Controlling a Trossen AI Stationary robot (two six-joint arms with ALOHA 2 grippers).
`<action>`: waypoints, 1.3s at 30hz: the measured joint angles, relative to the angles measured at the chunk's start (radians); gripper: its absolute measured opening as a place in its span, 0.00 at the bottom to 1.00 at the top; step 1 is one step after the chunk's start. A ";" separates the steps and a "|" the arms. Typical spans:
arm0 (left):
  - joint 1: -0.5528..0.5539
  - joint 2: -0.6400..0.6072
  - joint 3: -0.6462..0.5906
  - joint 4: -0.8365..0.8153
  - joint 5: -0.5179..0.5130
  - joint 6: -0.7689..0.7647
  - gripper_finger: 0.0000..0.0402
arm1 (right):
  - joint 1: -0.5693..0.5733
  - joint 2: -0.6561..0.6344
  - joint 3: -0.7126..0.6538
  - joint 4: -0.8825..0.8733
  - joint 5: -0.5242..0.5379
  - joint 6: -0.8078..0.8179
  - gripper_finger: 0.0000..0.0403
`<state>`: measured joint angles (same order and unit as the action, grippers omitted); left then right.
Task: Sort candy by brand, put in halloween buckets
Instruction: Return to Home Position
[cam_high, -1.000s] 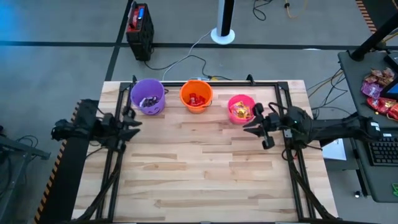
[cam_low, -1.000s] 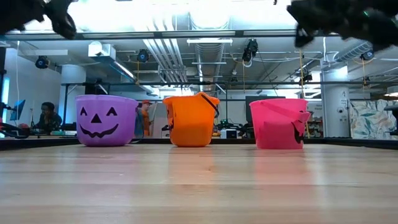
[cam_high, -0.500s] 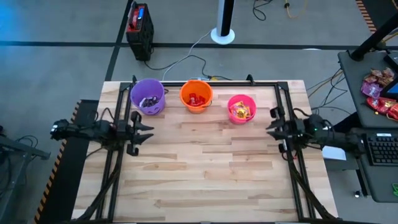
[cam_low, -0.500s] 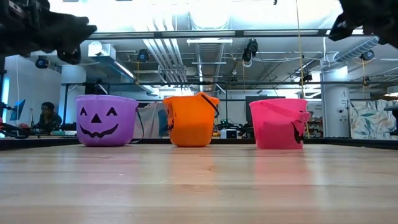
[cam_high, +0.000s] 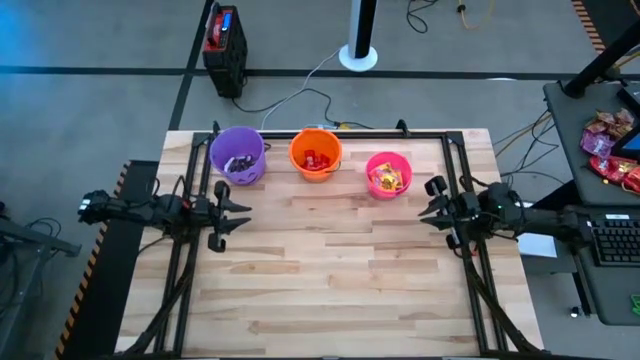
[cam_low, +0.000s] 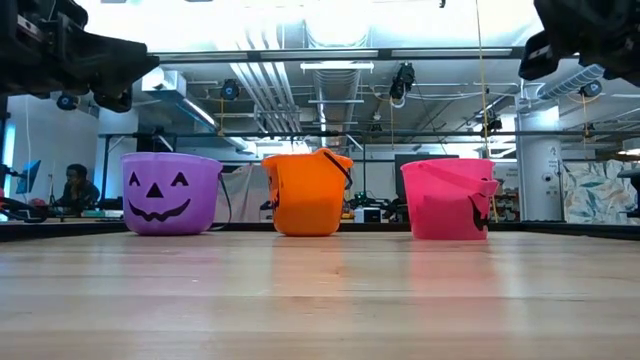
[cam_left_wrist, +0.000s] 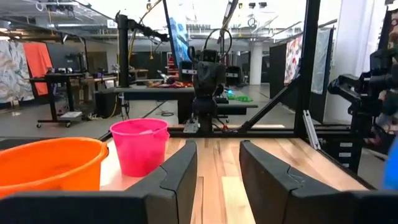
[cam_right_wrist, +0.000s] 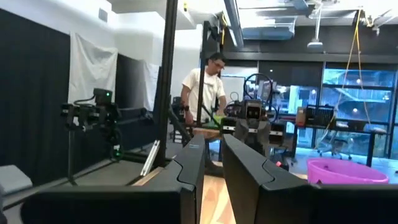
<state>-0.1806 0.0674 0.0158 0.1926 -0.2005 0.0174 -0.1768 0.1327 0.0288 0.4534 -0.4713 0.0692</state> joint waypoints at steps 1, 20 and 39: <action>0.000 0.001 0.000 -0.002 0.000 0.000 0.26 | 0.000 0.006 0.000 0.000 0.000 -0.001 0.12; 0.000 0.010 0.000 0.000 0.000 0.000 0.26 | 0.000 0.041 0.000 -0.008 0.000 -0.001 0.12; 0.000 0.012 0.000 -0.001 0.001 0.000 0.26 | 0.000 0.040 0.001 -0.008 0.000 -0.001 0.12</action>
<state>-0.1806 0.0792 0.0162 0.1921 -0.1997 0.0170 -0.1768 0.1730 0.0299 0.4450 -0.4709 0.0685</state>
